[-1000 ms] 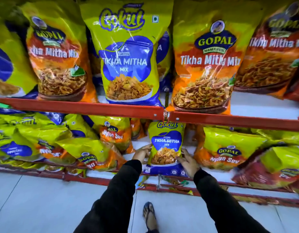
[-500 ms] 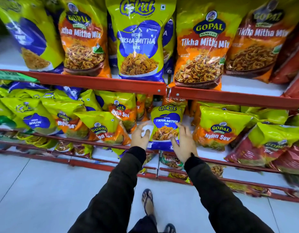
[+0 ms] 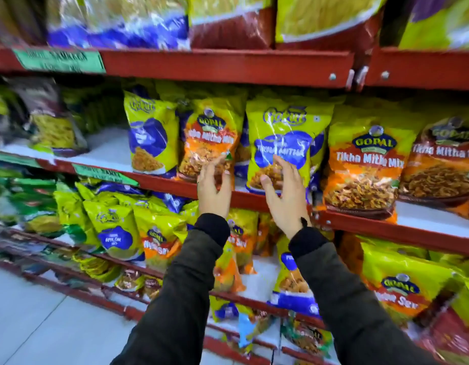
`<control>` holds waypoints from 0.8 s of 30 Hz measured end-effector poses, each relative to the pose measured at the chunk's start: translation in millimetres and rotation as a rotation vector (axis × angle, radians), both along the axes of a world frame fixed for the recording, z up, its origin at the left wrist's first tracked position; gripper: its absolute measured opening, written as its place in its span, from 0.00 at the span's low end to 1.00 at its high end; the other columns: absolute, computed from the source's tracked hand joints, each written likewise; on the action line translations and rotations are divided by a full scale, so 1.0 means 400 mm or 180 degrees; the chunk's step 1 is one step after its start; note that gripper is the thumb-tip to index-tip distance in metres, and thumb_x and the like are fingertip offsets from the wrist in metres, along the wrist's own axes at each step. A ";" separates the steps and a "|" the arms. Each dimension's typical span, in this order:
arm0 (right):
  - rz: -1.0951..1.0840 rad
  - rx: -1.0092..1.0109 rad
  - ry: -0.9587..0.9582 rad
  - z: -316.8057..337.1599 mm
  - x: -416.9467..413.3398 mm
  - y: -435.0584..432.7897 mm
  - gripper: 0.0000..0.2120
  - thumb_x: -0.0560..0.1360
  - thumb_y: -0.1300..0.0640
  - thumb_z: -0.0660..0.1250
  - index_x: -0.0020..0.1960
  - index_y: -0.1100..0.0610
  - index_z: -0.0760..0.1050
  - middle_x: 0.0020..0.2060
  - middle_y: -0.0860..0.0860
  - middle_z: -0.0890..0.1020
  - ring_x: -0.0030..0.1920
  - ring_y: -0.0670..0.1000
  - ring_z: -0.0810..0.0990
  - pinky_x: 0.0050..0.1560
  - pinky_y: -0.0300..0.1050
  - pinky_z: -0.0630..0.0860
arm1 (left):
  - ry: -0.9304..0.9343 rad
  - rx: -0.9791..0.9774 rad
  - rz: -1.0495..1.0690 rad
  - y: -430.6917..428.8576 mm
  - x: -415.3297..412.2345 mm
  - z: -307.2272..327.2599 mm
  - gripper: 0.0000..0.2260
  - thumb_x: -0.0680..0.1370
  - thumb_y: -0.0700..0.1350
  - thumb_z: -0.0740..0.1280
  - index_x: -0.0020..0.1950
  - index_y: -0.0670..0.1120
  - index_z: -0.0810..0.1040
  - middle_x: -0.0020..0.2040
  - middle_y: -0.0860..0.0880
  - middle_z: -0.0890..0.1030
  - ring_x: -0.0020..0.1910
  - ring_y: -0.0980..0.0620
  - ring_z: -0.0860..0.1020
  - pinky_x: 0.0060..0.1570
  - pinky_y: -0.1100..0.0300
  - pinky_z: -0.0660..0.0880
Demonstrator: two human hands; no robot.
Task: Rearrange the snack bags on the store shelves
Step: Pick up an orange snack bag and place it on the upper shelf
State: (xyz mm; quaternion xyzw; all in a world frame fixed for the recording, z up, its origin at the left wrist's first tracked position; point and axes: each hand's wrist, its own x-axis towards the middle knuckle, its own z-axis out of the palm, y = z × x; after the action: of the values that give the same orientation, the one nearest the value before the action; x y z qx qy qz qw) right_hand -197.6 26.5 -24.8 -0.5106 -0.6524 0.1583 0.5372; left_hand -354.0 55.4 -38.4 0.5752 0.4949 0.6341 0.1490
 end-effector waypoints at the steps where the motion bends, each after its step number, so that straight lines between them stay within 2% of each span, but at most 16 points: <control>1: 0.0101 -0.0106 0.0269 0.023 -0.028 0.026 0.24 0.79 0.50 0.64 0.73 0.51 0.66 0.69 0.50 0.73 0.65 0.49 0.75 0.65 0.53 0.76 | -0.0069 -0.0011 0.0011 0.026 -0.027 0.020 0.17 0.77 0.43 0.61 0.65 0.51 0.76 0.64 0.51 0.77 0.65 0.50 0.75 0.66 0.45 0.71; 5: 0.0494 -0.0785 0.1132 0.098 -0.128 0.133 0.27 0.79 0.51 0.65 0.76 0.56 0.64 0.74 0.51 0.70 0.70 0.48 0.72 0.73 0.51 0.70 | -0.0173 -0.0277 -0.0026 0.135 -0.124 0.086 0.20 0.79 0.46 0.60 0.71 0.47 0.70 0.70 0.46 0.71 0.71 0.48 0.69 0.72 0.47 0.66; 8: 0.0427 -0.0963 0.1367 0.112 -0.175 0.228 0.31 0.76 0.43 0.67 0.74 0.56 0.66 0.74 0.54 0.71 0.73 0.54 0.70 0.75 0.57 0.67 | -0.0221 -0.0654 0.0032 0.223 -0.166 0.139 0.22 0.81 0.47 0.58 0.75 0.42 0.65 0.73 0.41 0.67 0.74 0.44 0.64 0.75 0.51 0.59; 10: 0.0370 -0.1022 0.1234 0.118 -0.200 0.279 0.32 0.74 0.36 0.66 0.70 0.54 0.68 0.72 0.55 0.73 0.74 0.57 0.69 0.75 0.55 0.65 | -0.0259 -0.0924 0.0176 0.278 -0.186 0.169 0.23 0.82 0.49 0.56 0.75 0.42 0.63 0.74 0.39 0.66 0.75 0.42 0.62 0.74 0.52 0.56; 13: 0.0139 -0.1196 0.1064 0.122 -0.228 0.326 0.27 0.81 0.47 0.61 0.75 0.61 0.63 0.70 0.58 0.73 0.73 0.60 0.70 0.72 0.53 0.66 | -0.0316 -0.1319 0.0128 0.334 -0.209 0.188 0.23 0.82 0.51 0.54 0.74 0.41 0.65 0.73 0.36 0.69 0.73 0.36 0.65 0.72 0.50 0.60; 15: -0.0105 -0.1167 0.1122 0.119 -0.245 0.340 0.24 0.81 0.48 0.60 0.72 0.60 0.67 0.69 0.60 0.75 0.71 0.62 0.71 0.70 0.53 0.68 | -0.0449 -0.1507 0.0023 0.354 -0.220 0.189 0.23 0.82 0.51 0.55 0.73 0.40 0.66 0.70 0.34 0.71 0.69 0.34 0.68 0.67 0.50 0.64; 18: -0.0349 -0.0900 0.1260 0.096 -0.256 0.353 0.22 0.78 0.45 0.63 0.64 0.59 0.75 0.62 0.59 0.81 0.64 0.61 0.78 0.67 0.55 0.73 | -0.0608 -0.1477 -0.0123 0.360 -0.235 0.183 0.20 0.81 0.50 0.58 0.64 0.37 0.75 0.62 0.34 0.78 0.62 0.36 0.74 0.59 0.52 0.69; 20: -0.0429 -0.0773 0.1418 0.083 -0.253 0.356 0.20 0.76 0.46 0.67 0.59 0.60 0.78 0.57 0.57 0.84 0.58 0.59 0.81 0.64 0.57 0.75 | -0.0758 -0.1362 -0.0417 0.357 -0.249 0.177 0.15 0.80 0.52 0.62 0.50 0.41 0.80 0.49 0.39 0.81 0.51 0.41 0.78 0.53 0.54 0.71; 22: -0.0416 -0.0633 0.1702 0.085 -0.249 0.342 0.16 0.75 0.51 0.71 0.55 0.63 0.79 0.51 0.56 0.84 0.53 0.54 0.81 0.60 0.51 0.76 | -0.0889 -0.1310 -0.0522 0.352 -0.268 0.172 0.12 0.77 0.55 0.67 0.39 0.48 0.80 0.43 0.43 0.82 0.46 0.45 0.78 0.53 0.52 0.75; 24: -0.0329 -0.0488 0.1917 0.091 -0.246 0.323 0.12 0.73 0.55 0.74 0.50 0.62 0.79 0.45 0.54 0.82 0.48 0.50 0.80 0.53 0.45 0.74 | -0.0992 -0.1236 -0.0482 0.335 -0.282 0.176 0.10 0.75 0.54 0.69 0.36 0.51 0.79 0.42 0.43 0.82 0.46 0.46 0.79 0.53 0.51 0.76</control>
State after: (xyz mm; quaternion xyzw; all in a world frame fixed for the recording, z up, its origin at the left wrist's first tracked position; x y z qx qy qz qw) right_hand -296.1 155.8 11.6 -0.5123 -0.4233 0.3237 0.6735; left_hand -467.0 189.3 32.1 0.4666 0.5339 0.5952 0.3780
